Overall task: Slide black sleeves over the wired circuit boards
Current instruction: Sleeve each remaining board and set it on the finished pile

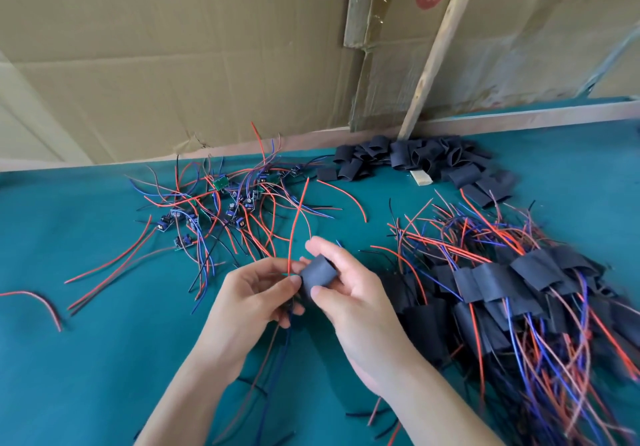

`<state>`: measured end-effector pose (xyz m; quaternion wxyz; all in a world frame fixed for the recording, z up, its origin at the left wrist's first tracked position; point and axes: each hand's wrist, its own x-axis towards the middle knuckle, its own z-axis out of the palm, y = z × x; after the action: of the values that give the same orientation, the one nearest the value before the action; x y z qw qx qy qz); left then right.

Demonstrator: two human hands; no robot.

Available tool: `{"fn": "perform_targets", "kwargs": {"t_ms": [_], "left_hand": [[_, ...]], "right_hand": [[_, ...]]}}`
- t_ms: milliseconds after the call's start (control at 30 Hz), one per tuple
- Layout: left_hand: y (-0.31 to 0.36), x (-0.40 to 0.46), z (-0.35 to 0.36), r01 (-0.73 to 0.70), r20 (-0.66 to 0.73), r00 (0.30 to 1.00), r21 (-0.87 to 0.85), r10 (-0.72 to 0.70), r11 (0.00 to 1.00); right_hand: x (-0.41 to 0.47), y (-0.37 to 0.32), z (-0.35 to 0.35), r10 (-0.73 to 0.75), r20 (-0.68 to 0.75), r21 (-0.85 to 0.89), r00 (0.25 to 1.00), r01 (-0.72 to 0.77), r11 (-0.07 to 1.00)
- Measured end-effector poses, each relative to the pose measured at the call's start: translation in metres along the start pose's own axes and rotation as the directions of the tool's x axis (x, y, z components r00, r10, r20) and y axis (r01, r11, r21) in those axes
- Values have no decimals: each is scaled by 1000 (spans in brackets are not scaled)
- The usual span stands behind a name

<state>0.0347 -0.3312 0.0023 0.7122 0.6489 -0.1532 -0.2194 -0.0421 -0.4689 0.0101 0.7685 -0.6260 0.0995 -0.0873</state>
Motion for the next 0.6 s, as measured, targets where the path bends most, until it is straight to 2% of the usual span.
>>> {"fn": "perform_targets", "kwargs": {"t_ms": [167, 267, 333, 400, 500, 600], "left_hand": [[7, 0, -10, 51, 134, 990, -79, -40, 996], [9, -1, -13, 63, 170, 984, -109, -44, 992], [10, -2, -11, 73, 176, 983, -98, -54, 992], [10, -3, -10, 95, 173, 981, -62, -84, 994], [10, -4, -10, 119, 198, 972, 48, -126, 992], [11, -6, -10, 122, 232, 961, 129, -150, 984]], "right_hand": [[1, -12, -18, -56, 149, 51, 987, 49, 997], [0, -14, -21, -65, 151, 12, 986, 63, 998], [2, -17, -20, -103, 75, 23, 992, 102, 995], [6, -22, -23, -168, -83, 87, 982, 175, 981], [13, -34, -36, -233, -357, 172, 905, 309, 936], [14, -45, -49, -265, -483, 151, 835, 378, 914]]}}
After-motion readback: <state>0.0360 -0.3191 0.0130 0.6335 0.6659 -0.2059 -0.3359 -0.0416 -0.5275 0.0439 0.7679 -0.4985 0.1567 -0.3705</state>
